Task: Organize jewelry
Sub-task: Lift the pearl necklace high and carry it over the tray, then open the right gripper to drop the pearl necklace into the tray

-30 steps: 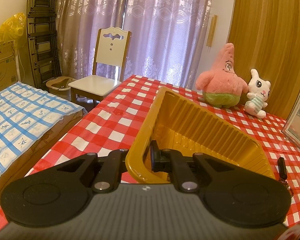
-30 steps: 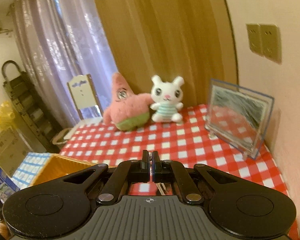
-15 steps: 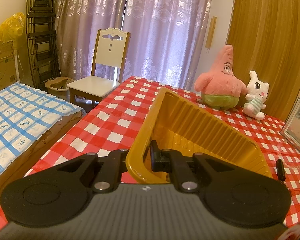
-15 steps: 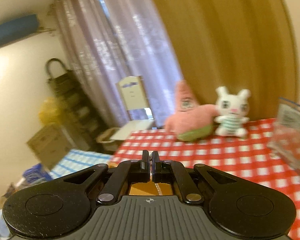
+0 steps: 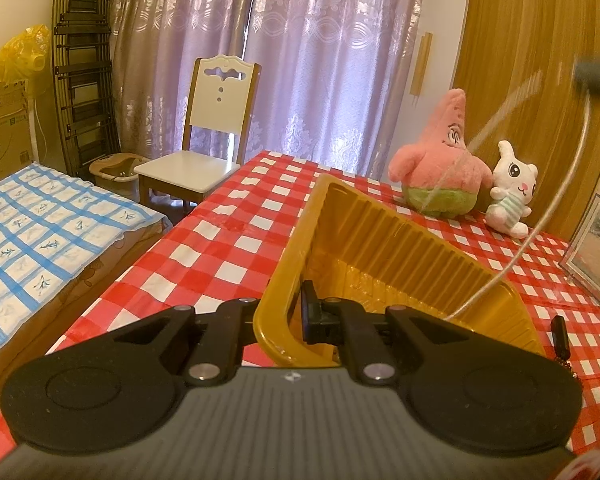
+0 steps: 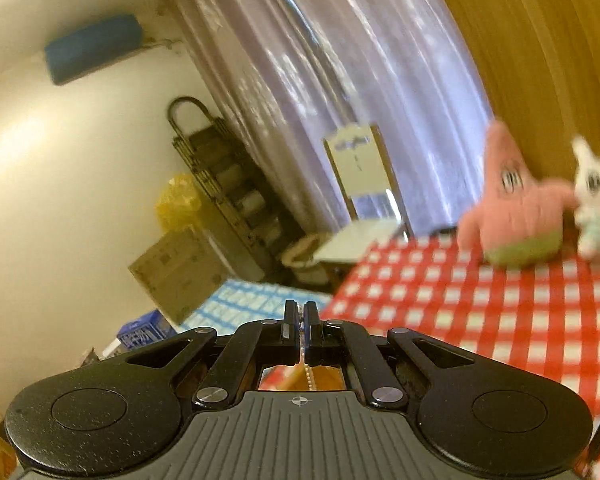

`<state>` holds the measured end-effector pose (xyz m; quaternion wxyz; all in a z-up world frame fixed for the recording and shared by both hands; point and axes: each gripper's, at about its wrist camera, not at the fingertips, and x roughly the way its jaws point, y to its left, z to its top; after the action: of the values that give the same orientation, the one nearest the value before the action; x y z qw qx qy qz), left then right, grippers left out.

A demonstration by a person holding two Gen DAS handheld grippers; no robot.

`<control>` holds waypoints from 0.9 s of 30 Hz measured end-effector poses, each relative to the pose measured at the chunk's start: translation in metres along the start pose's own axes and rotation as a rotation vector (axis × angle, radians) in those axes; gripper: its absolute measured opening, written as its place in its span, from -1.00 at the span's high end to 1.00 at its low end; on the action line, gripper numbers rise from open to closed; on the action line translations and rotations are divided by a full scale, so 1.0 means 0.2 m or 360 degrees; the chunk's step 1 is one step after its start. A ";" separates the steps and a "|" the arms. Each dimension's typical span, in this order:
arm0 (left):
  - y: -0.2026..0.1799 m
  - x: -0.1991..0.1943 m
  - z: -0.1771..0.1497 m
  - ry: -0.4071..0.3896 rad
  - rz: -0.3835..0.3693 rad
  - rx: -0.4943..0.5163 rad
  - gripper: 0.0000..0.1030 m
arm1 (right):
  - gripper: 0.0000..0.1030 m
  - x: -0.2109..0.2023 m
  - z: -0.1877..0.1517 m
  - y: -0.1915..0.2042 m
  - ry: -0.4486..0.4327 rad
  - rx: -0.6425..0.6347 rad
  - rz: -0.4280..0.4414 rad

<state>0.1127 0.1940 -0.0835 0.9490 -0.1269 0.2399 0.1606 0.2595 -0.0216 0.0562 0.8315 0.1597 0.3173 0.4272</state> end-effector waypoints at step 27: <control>0.00 0.00 0.01 0.0001 -0.0002 -0.0010 0.82 | 0.94 0.28 -0.45 -0.26 0.0522 0.0113 -0.0347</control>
<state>0.1137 0.1955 -0.0825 0.9486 -0.1300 0.2397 0.1606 0.2553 -0.0066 -0.0608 0.8039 0.0819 0.4786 0.3433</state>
